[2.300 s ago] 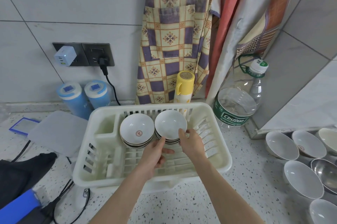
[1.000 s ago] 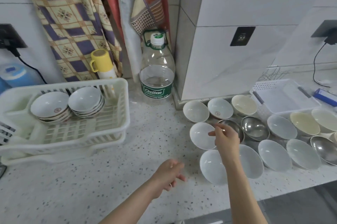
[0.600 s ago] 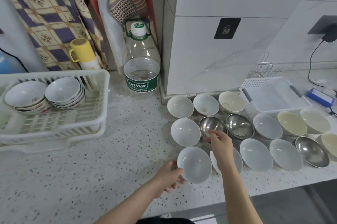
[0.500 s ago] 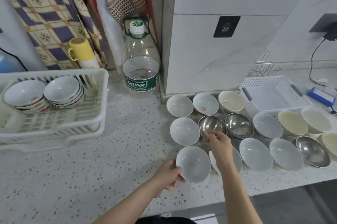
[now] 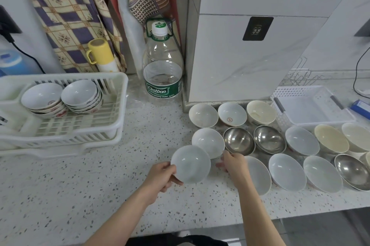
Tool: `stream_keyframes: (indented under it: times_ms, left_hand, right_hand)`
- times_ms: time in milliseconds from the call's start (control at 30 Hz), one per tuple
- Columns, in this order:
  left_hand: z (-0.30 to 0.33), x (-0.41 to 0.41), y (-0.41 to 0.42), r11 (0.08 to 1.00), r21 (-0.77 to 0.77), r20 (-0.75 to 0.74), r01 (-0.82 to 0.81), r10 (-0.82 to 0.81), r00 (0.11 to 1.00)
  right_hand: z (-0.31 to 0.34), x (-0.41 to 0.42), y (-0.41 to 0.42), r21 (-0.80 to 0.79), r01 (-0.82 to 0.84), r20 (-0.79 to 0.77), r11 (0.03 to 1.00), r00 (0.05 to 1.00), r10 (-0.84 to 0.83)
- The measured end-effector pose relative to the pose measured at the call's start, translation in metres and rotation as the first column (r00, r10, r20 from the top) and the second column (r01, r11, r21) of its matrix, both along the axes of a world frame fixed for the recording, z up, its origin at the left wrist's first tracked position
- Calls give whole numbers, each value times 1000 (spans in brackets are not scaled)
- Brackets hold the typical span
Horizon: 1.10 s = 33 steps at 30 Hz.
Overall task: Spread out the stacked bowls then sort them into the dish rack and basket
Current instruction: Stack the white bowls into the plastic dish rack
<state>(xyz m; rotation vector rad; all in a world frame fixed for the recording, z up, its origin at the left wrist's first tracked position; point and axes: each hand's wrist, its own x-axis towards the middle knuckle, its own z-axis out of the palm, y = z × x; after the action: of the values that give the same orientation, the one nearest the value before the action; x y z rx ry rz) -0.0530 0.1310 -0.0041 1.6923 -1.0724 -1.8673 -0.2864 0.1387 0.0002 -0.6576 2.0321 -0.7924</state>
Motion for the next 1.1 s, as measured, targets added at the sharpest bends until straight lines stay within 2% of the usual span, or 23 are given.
stream_keyframes:
  times_ms: [133, 233, 367, 533, 700, 967, 1100]
  left_hand:
    - [6, 15, -11, 995, -23, 4, -100, 100, 995]
    - [11, 27, -18, 990, -27, -11, -140, 140, 990]
    - [17, 46, -24, 984, -47, -36, -173, 171, 985]
    - [32, 76, -36, 967, -82, -131, -243, 231, 964]
    - [55, 121, -54, 933, -130, -270, -335, 291, 918]
    - [94, 232, -81, 842, -225, -368, -490, 392, 843]
    - [110, 296, -89, 751, -412, -239, -516, 458, 856]
  right_hand:
    - [-7, 18, -7, 71, -50, 46, 996, 998, 47]
    - [-12, 31, -9, 9, 21, 103, 1000, 994, -22]
    - [-12, 39, -8, -43, 137, 66, 990, 989, -134]
    - [-3, 60, -4, -86, 242, 107, 966, 967, -233]
    - [27, 96, -16, -187, 282, 167, 941, 953, -253]
    - [94, 182, -43, -383, 234, 249, 894, 958, -144]
    - [120, 228, -63, -417, 107, 235, 903, 972, -7]
